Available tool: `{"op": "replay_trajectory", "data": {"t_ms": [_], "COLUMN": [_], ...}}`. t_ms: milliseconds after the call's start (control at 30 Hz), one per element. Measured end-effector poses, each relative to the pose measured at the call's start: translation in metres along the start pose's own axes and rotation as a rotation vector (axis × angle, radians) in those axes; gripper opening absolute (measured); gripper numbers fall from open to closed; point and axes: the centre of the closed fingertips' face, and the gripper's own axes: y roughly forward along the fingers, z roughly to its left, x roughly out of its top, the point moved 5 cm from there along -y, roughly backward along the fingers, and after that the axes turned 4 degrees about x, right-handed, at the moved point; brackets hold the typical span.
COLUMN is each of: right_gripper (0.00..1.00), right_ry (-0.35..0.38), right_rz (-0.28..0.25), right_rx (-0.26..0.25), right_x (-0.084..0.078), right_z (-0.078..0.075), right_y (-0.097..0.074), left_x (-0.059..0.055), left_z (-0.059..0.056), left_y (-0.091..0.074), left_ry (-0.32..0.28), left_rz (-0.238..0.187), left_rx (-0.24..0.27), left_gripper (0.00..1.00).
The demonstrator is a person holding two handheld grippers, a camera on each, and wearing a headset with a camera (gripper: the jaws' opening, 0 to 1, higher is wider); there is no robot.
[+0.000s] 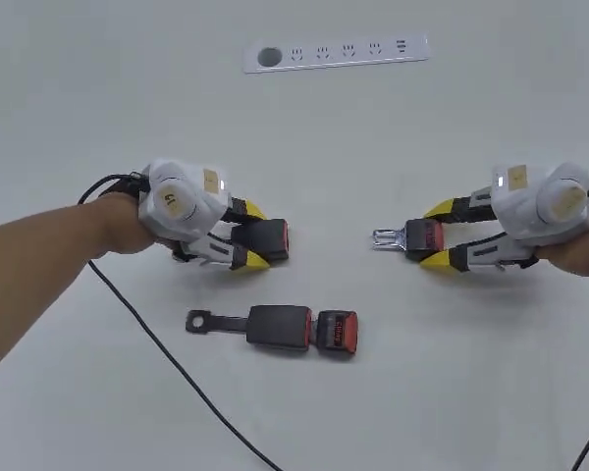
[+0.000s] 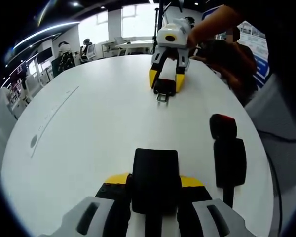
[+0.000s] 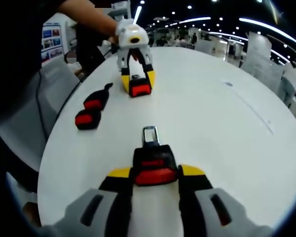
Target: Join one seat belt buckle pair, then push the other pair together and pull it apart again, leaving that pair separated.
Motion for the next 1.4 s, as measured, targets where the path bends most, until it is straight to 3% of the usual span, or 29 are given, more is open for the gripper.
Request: {"op": "replay_trajectory", "data": {"t_ms": [167,233,300,367,400,467,533,633,700,767,800,900,1000,1100,1133,1200,1400], "right_gripper": [0.37,0.44,0.53,0.56,0.58,0.64,0.71,0.78,0.82,0.84,0.85,0.86,0.88,0.89,0.89,0.9,0.94], "right_ry": [-0.024,-0.025,-0.004,0.013,0.029,0.107,0.153,0.228,0.232,0.25,0.254,0.269,0.26,0.25,0.251,0.251,0.231], "right_rz": [0.03,0.042,0.034,0.017,0.012,-0.035,-0.078,-0.121,-0.161,-0.176,-0.184,-0.21,-0.228,-0.228,-0.23,-0.233,-0.225], "right_rx": [0.004,-0.003,-0.024,-0.059,-0.087,-0.13,-0.191,-0.263,-0.316,-0.346,-0.364,-0.395,-0.416,-0.438,-0.442,-0.447,-0.456], "right_x": [0.002,0.003,0.004,0.006,0.008,0.013,0.018,0.023,0.03,0.035,0.037,0.045,0.055,0.056,0.058,0.059,0.059], "right_z": [-0.001,0.001,0.001,0.0,-0.002,-0.002,-0.004,-0.002,0.001,0.008,0.01,0.02,0.031,0.039,0.043,0.046,0.073], "right_y": [0.001,0.001,0.0,-0.003,-0.005,-0.007,-0.011,-0.017,-0.019,-0.02,-0.021,-0.023,-0.022,-0.019,-0.02,-0.021,-0.021], "left_x": [0.004,0.006,0.009,0.014,0.016,0.018,0.023,0.023,0.023,0.026,0.025,0.022,0.022,0.02,0.018,0.012,0.002], "left_z": [-0.001,-0.002,-0.005,-0.003,-0.001,0.012,0.015,0.019,0.017,0.014,0.013,0.005,-0.009,-0.025,-0.028,-0.034,-0.063], "left_y": [0.0,0.0,-0.001,-0.005,-0.007,-0.015,-0.023,-0.037,-0.045,-0.054,-0.061,-0.077,-0.095,-0.107,-0.111,-0.119,-0.134], "left_ry": [0.011,-0.004,-0.035,-0.018,-0.02,-0.003,-0.05,-0.068,-0.144,-0.181,-0.212,-0.314,-0.395,-0.497,-0.505,-0.479,-0.482], "left_rz": [0.034,0.053,0.059,0.042,0.035,0.034,-0.01,-0.012,-0.035,-0.087,-0.107,-0.14,-0.222,-0.276,-0.293,-0.288,-0.286], "left_rx": [0.006,0.009,0.012,0.034,0.055,0.168,0.22,0.308,0.361,0.403,0.45,0.518,0.569,0.582,0.59,0.623,0.658], "left_gripper": [0.38,0.39,0.48,0.6,0.67,0.75,0.76,0.78,0.82,0.89,0.9,0.91,0.93,0.94,0.95,0.96,1.0]}}
